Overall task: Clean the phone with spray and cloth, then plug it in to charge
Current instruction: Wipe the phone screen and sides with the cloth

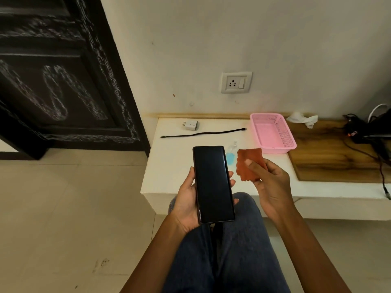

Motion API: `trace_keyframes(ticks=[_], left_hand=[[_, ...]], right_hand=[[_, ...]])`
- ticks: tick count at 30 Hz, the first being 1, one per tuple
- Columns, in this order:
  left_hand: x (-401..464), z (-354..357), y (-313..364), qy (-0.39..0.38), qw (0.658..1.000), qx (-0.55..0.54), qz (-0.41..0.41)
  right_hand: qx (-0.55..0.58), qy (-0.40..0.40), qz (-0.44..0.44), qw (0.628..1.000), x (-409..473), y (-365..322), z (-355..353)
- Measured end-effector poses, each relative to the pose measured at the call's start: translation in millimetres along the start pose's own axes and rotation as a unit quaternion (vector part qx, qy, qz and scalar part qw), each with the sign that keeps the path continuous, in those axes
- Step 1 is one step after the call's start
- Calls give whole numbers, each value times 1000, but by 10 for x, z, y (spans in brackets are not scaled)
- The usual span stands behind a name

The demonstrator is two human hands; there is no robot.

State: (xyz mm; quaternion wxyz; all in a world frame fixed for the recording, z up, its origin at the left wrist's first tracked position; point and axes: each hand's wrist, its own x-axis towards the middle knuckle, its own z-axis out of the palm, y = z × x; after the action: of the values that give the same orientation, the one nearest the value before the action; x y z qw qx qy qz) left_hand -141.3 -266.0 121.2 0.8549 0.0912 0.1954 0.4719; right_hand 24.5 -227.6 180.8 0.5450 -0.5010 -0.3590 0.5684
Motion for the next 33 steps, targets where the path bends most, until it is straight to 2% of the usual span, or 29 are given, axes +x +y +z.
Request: trace_keyframes(ticks=[3, 7, 12, 16, 20, 25, 27, 33], left_hand=[[-30, 33, -59, -10, 1000, 7, 1], [-65, 110, -99, -9, 1000, 28, 7], [-65, 194, -125, 28, 999, 46, 9], [-78, 247, -111, 66, 996, 58, -1], [-66, 221, -81, 120, 987, 101, 13], [-77, 223, -81, 113, 989, 94, 7], [-87, 231, -85, 101, 992, 81, 0], [-77, 304, -37, 93, 992, 89, -2]], right_hand=[[-57, 16, -53, 997, -125, -72, 7], [-168, 37, -150, 974, -177, -141, 30], [-298, 23, -288, 910, -181, -159, 210], [-387, 11, -358, 849, -182, -118, 321], [-465, -10, -400, 790, -189, -30, 336], [-543, -37, -416, 729, -194, 72, 274], [-554, -35, -421, 717, -177, 51, 241], [-550, -25, -432, 715, -141, -45, 328]])
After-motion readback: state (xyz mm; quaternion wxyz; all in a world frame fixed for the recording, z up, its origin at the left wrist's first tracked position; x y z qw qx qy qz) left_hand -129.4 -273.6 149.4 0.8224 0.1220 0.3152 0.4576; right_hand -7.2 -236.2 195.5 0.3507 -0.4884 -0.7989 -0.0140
